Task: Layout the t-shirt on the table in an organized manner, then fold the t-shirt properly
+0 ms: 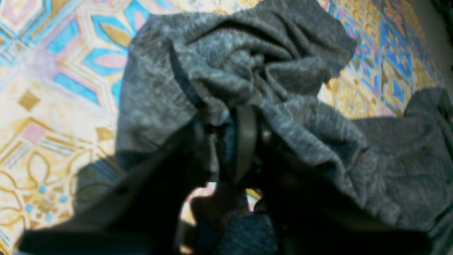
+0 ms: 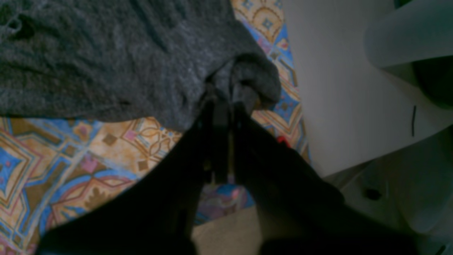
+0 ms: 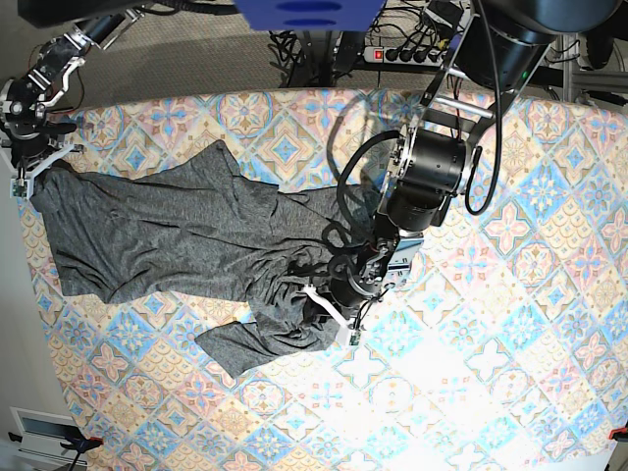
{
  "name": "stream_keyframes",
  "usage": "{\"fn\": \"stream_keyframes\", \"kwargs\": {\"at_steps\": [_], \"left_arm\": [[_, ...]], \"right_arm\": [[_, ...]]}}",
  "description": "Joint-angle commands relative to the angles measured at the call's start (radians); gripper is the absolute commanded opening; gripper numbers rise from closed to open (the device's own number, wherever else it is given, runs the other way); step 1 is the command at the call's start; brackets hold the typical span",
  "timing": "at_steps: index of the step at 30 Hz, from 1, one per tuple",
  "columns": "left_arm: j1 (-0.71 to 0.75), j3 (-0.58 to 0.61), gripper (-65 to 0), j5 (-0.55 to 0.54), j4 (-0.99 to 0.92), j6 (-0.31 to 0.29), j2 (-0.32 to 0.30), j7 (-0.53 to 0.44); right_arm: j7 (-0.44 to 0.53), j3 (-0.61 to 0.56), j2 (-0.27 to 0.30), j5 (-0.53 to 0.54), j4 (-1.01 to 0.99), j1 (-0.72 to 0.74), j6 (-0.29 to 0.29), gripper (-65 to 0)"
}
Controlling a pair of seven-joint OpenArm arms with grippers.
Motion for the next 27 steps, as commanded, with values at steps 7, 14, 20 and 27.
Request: {"fn": "stream_keyframes", "kwargs": {"at_steps": [7, 14, 20, 27], "left_arm": [[-0.015, -0.007, -59.1, -0.009, 0.042, -0.001, 0.008, 0.034], [-0.029, -0.001, -59.2, -0.019, 0.233, -0.011, 0.008, 0.076], [-0.076, 0.034, -59.2, -0.027, 0.303, -0.012, 0.008, 0.16], [-0.045, 0.418, -59.4, -0.176, 0.431, -0.012, 0.008, 0.191]], "right_arm": [[0.022, 0.01, 0.023, 0.006, 0.022, -0.006, -0.006, -65.0], [0.022, 0.01, 0.023, 0.006, 0.022, -0.016, -0.006, -65.0], [0.022, 0.01, 0.023, 0.006, 0.022, -0.016, -0.006, -65.0], [0.022, 0.01, 0.023, 0.007, 0.022, -0.013, -0.006, -65.0]]}}
